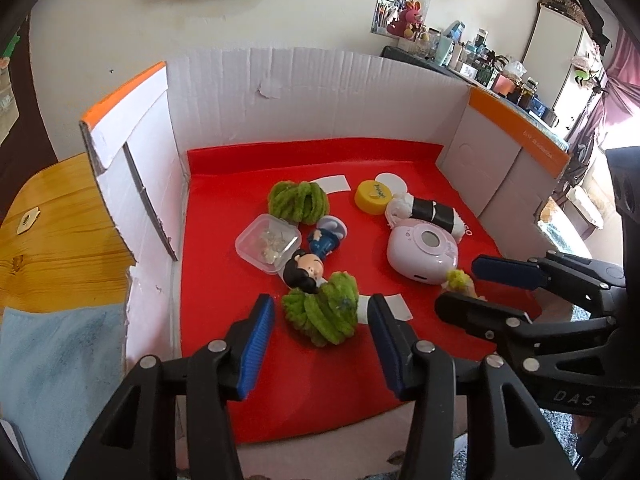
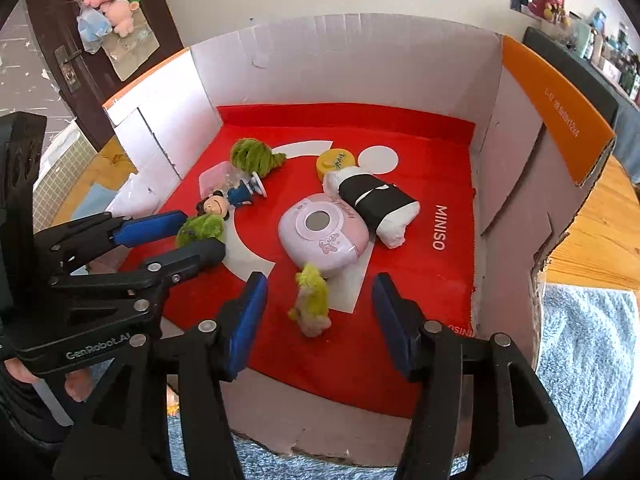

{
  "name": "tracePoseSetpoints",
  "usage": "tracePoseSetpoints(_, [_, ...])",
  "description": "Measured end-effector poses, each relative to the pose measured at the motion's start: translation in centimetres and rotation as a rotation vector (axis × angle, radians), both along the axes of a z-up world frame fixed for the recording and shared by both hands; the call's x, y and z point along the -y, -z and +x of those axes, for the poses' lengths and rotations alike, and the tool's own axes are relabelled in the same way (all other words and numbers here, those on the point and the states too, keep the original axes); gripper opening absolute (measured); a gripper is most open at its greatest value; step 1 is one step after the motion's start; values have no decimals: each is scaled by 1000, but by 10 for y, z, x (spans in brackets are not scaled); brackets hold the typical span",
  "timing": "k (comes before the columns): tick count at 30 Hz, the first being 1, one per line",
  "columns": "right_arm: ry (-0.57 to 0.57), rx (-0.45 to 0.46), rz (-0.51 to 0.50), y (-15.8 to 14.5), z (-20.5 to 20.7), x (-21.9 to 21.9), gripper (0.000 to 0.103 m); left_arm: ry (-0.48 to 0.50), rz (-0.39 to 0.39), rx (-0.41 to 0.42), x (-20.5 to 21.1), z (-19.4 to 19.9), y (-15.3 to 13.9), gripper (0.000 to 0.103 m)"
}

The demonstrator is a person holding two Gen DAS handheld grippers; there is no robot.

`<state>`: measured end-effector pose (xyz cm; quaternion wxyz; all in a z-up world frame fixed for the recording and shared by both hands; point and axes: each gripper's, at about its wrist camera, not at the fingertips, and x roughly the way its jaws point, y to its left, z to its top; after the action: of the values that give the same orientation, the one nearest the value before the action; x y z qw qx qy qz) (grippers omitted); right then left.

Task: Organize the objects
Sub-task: 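Lower the crocheted piece and doll onto the red floor and open both grippers, then withdraw both grippers out of the box toward the remaining items on the rug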

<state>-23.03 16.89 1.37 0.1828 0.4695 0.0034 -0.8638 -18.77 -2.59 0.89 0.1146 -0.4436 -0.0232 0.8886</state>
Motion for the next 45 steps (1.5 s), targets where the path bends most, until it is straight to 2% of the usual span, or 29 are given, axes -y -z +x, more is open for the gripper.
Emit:
tracePoseSetpoints(10, [1,-17,-6,-4,5,0,53,-10,3,-22,3,10,-7,52])
tracePoseSetpoints(15, [-8,-39,0,-9,12,3,64,-17,-9,-47,3,16,-12,56])
tracePoseSetpoints(23, [-5,-58,1,-15,22,3,66,-43,-10,-68,8,30,-19,59])
tracePoseSetpoints(27, [-7,-69,1,-19,28,4,73,-51,-6,-75,11,37,-21,61])
tracePoseSetpoints(29, [-6,-72,0,-20,31,4,73,-58,-7,-84,12,41,-23,68])
tracePoseSetpoints(35, [-3,-85,1,-24,41,5,76,-83,-7,-113,15,53,-30,81])
tracePoseSetpoints(37, [-4,-93,3,-26,46,5,79,-92,-6,-118,16,56,-31,83])
tracePoseSetpoints(45, [-1,-115,2,-32,61,6,83,-129,-5,-128,21,69,-34,94])
